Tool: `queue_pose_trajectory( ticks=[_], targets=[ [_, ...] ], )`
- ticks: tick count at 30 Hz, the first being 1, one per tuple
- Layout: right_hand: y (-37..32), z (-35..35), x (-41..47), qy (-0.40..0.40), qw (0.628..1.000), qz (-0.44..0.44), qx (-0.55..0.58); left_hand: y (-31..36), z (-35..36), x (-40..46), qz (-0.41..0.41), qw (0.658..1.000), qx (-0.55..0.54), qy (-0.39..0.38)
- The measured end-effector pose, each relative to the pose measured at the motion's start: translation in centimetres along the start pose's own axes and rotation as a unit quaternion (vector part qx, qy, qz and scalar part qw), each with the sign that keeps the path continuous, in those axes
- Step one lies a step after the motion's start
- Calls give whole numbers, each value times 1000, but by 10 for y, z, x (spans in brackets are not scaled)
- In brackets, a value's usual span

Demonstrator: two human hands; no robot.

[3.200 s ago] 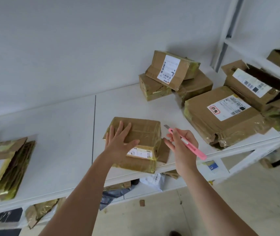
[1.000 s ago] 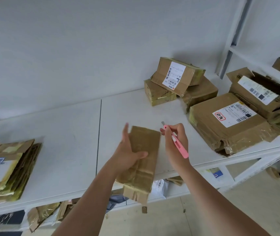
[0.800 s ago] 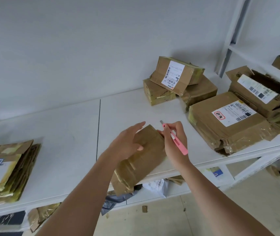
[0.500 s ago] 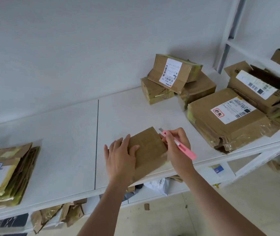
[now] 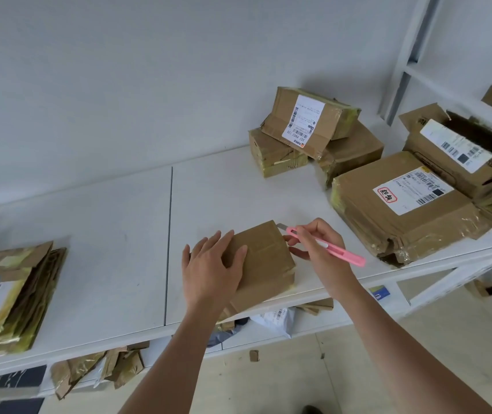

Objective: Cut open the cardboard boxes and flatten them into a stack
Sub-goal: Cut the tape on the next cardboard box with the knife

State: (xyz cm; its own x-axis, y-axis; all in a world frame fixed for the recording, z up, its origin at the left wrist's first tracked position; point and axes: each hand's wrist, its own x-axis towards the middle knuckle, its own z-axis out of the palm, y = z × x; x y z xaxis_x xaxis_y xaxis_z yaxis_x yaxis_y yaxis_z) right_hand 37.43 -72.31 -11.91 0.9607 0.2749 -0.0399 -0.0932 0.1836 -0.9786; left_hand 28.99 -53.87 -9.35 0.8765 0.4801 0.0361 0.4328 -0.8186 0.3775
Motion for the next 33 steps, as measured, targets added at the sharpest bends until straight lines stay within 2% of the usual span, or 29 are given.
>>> queue_pose_trajectory(
  ticks=[7,20,25,28,30,31,33],
  targets=[
    [-6,-11,-1,-34,998,-15,-54,3,0,1,-9,1000,-5,-2],
    [-3,-33,-44,-49,996,-4,-79,2,1,3,1,999,32,-23],
    [-13,-47,-57,-89,989,-26,-114,3,-1,3,-1,1000,23,-21],
    [-14,-50,-50,-48,984,-72,-157,7,-3,7,-24,1000,13,-11],
    [-8,-47,-30,-17,963,-120,-240,9,-6,11,-52,999,2,-13],
    [-4,-46,-17,-10,936,-148,-319,10,-9,14,-67,998,-2,-22],
    [10,-45,7,-15,849,-189,-494,10,-15,18,-97,995,0,-40]
  ],
)
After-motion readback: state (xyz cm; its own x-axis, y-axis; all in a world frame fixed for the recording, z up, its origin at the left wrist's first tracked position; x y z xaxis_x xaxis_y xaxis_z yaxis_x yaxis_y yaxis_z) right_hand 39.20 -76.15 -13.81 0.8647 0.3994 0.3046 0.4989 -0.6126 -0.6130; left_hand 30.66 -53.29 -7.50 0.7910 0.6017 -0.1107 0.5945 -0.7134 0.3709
